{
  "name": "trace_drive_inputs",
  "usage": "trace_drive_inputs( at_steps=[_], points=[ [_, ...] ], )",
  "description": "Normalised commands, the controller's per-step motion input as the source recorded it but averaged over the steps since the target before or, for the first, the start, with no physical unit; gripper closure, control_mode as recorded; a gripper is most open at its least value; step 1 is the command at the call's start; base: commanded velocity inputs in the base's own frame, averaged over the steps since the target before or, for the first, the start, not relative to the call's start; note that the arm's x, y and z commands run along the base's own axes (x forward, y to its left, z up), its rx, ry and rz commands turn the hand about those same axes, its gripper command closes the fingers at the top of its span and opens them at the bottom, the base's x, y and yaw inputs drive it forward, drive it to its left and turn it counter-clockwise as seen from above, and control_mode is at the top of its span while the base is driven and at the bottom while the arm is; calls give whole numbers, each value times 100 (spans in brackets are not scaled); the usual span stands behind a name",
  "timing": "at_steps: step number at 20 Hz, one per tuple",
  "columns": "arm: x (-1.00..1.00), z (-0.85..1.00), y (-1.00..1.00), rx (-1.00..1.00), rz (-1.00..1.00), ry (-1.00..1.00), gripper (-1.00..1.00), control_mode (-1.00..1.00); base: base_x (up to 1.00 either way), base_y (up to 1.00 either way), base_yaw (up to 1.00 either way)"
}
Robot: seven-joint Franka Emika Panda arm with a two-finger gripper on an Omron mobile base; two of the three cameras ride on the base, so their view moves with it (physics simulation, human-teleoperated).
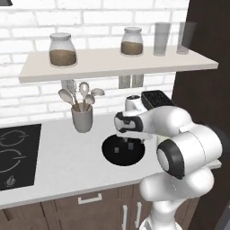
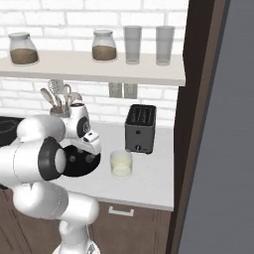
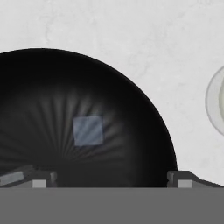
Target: Grab a lemon wedge from the fridge and one ice cube from the ice bowl, and put them in the glass of lemonade.
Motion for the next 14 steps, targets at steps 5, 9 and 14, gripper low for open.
trace_drive_inputs(
  at_steps=[5, 9, 14],
  points=[
    [3, -50, 7, -2, 0, 0, -100, -100, 0, 0, 0],
    [23, -35, 9, 0, 0, -10, -100, -100, 0, 0, 0],
    [13, -19, -13, 0, 0, -7, -100, -100, 0, 0, 0]
  ],
)
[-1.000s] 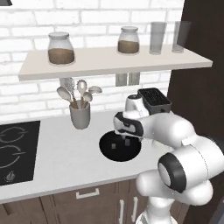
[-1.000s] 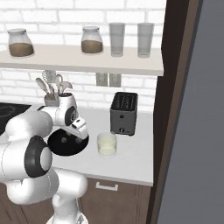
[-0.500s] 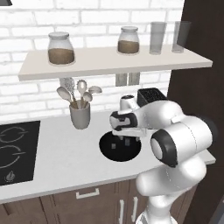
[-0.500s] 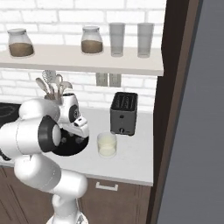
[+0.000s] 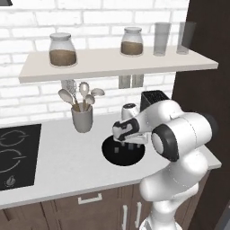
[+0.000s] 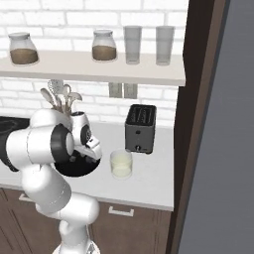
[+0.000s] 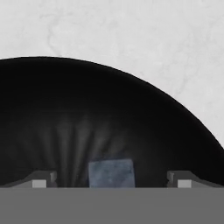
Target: Grab a lemon wedge from the fridge and one ice cube from the ice bowl, and put them in the glass of lemonade.
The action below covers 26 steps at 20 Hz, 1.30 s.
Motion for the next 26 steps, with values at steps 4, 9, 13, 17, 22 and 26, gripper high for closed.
trace_drive_inputs(
  at_steps=[4, 9, 13, 17, 22, 26],
  points=[
    [0, -3, -11, 0, 0, -1, -100, -100, 0, 0, 0],
    [6, -19, 1, -2, 0, -1, -100, -100, 0, 0, 0],
    [1, -25, 0, -2, 0, 0, 100, -100, 0, 0, 0],
    [2, -1, 0, 0, 0, 0, 100, -100, 0, 0, 0],
    [-10, 18, -7, 1, -2, -5, 100, -100, 0, 0, 0],
    [-40, 93, -50, 6, -11, -22, 100, -100, 0, 0, 0]
  ],
)
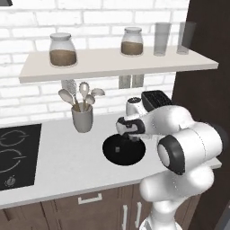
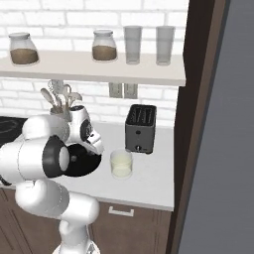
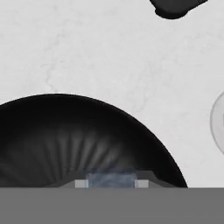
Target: Grab a lemon wedge from the fridge and one ice cube from the ice bowl, and put them in the glass of lemonade.
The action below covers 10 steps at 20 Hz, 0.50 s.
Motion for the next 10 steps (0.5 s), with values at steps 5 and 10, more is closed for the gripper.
trace_drive_inputs(
  at_steps=[5, 10],
  points=[
    [-39, 100, -80, 8, -19, -12, 100, -100, 0, 0, 0],
    [-22, 60, -93, 3, -22, 1, 100, -100, 0, 0, 0]
  ],
)
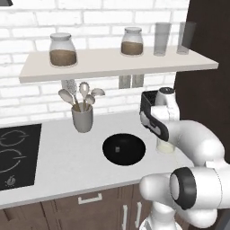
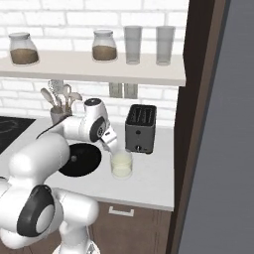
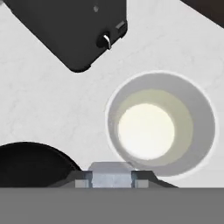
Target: Grab a lemon wedge from the fridge and one ice cube from the ice bowl, and put them in the glass of lemonade.
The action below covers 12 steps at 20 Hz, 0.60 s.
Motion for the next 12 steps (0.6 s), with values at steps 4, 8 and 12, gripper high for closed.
trace_drive_inputs(
  at_steps=[4, 8, 12],
  points=[
    [0, 10, -90, 0, -31, 13, 100, -100, 0, 0, 0],
    [2, -22, -29, 0, -15, 4, 100, -100, 0, 0, 0],
    [10, -34, -1, 0, -3, 3, 100, -100, 0, 0, 0]
  ],
)
